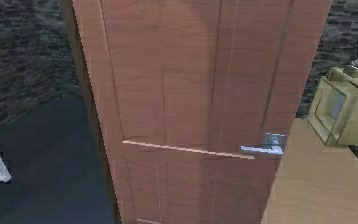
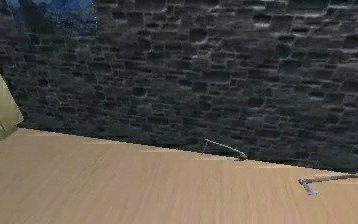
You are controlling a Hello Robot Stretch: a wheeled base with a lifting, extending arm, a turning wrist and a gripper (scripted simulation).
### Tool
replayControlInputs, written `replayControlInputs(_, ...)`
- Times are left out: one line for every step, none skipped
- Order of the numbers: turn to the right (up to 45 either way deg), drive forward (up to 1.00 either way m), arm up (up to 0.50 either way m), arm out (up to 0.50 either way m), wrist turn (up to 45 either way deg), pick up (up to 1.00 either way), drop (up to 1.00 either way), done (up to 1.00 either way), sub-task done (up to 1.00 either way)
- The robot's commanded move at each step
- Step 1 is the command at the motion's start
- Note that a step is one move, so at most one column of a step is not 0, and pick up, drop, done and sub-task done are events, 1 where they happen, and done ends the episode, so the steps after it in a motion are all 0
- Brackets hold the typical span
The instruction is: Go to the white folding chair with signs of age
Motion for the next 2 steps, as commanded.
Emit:
replayControlInputs(0.0, 0.2, 0.0, 0.0, 0.0, 0.0, 0.0, 0.0, 0.0)
replayControlInputs(-45.0, 0.0, 0.0, 0.0, 0.0, 0.0, 0.0, 0.0, 0.0)
